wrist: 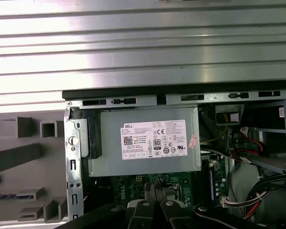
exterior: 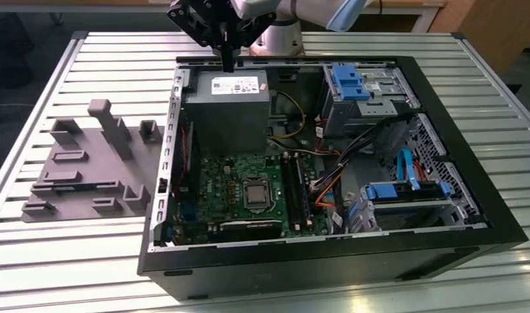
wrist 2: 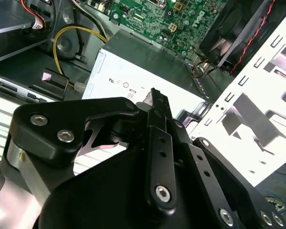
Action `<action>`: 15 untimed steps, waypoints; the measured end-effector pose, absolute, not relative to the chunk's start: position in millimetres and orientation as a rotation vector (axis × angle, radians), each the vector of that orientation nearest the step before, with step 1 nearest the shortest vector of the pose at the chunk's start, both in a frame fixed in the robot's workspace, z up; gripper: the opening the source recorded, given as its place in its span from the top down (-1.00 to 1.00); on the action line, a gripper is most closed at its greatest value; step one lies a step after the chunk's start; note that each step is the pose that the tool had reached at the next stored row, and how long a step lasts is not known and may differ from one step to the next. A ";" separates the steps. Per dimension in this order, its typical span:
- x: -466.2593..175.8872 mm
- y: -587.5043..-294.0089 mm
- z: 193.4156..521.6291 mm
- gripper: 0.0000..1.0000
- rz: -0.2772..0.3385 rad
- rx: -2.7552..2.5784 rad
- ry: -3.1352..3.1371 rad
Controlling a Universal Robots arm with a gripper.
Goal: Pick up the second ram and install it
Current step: 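Reach for the second ram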
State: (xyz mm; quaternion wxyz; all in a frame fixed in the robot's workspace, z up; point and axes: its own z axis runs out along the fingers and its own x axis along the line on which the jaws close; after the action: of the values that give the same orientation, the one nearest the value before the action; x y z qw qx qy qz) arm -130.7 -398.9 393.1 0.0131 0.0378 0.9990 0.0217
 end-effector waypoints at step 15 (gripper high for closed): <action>-137.1 -398.9 392.7 0.79 0.068 0.118 3.113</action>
State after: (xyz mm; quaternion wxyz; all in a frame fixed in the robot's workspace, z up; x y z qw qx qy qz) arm -137.1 -398.9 392.7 0.0130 0.0379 0.9990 0.0217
